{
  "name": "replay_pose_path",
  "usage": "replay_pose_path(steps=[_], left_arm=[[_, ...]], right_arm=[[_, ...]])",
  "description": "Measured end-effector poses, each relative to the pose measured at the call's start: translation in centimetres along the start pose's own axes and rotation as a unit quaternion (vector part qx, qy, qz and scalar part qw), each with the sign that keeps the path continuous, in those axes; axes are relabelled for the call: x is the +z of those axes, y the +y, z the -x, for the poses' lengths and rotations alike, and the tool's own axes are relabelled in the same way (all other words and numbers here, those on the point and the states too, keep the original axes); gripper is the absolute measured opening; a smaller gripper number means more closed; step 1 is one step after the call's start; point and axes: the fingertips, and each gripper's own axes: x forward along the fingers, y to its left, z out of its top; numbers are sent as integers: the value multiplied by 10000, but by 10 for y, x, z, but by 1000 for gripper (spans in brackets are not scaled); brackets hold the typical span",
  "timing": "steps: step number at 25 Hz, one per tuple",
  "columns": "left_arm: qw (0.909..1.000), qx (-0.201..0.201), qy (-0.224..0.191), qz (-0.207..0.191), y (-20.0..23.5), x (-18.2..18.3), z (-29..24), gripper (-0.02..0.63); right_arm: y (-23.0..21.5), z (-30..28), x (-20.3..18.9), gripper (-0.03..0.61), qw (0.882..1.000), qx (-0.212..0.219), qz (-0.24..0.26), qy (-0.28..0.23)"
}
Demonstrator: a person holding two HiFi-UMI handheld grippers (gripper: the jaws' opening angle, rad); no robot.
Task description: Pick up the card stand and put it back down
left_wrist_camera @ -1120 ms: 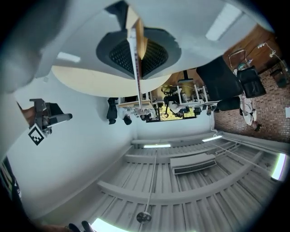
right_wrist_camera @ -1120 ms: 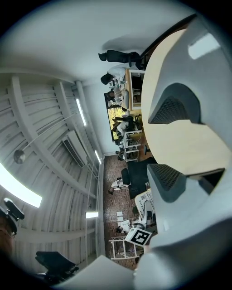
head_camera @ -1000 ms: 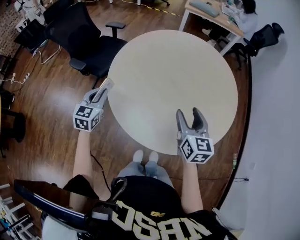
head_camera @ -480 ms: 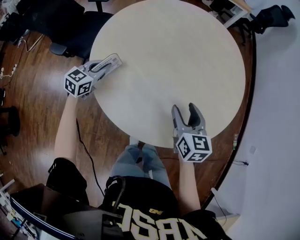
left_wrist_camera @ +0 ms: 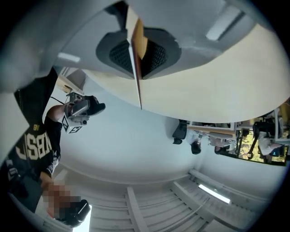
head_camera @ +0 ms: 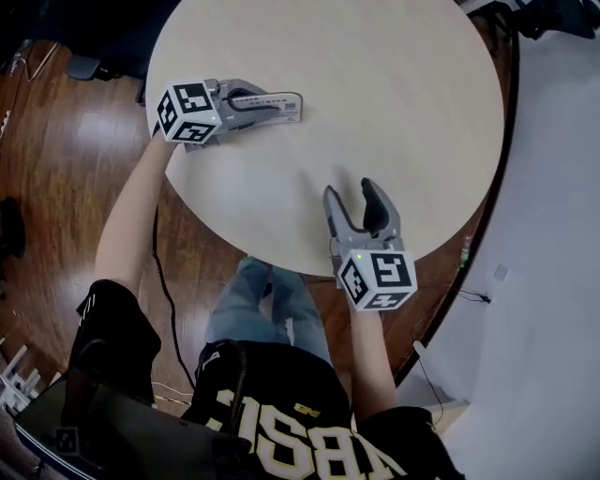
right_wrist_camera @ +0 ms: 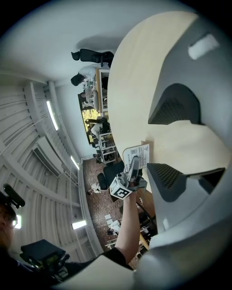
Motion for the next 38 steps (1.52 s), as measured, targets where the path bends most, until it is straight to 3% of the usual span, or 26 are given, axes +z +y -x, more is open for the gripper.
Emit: replay_pose_path(steps=[3, 6, 10, 14, 18, 20, 23, 29, 32, 35, 38], left_arm=[[9998, 26, 118, -129, -3, -2, -29, 32], [9989, 427, 131, -118, 6, 3, -35, 190], [9938, 1105, -95, -60, 15, 15, -11, 310], [9823, 1721, -739, 54, -6, 40, 32, 313], [9590, 2205, -1725, 450, -59, 68, 85, 313], [9444, 2553, -2032, 408, -83, 86, 111, 311], [9241, 3114, -2207, 206, -121, 106, 142, 306], [8991, 3644, -2407, -282, -218, 127, 163, 288], [8806, 3915, -2661, -219, -259, 126, 161, 280], [8613, 4054, -3062, 28, -308, 114, 153, 215], [8483, 4334, -3040, -108, -366, 107, 139, 233]], right_arm=[[-5, 5, -12, 276, 9999, -40, -100, 79], [-5, 8, -8, 276, 9997, -62, -215, 10], [7, 3, 10, 276, 9999, 51, -48, -133], [14, 11, 32, 276, 9995, 23, 40, -315], [33, 40, 51, 276, 9986, -25, 88, -517], [44, 54, 68, 276, 9971, -10, 213, -729], [62, 78, 90, 276, 9938, -5, 369, -1048], [95, 146, 89, 276, 9865, -39, 706, -1476], [100, 175, 70, 276, 9853, -18, 701, -1557], [107, 216, 50, 276, 9811, 86, 597, -1840], [111, 268, 30, 278, 9739, 90, 595, -2190]])
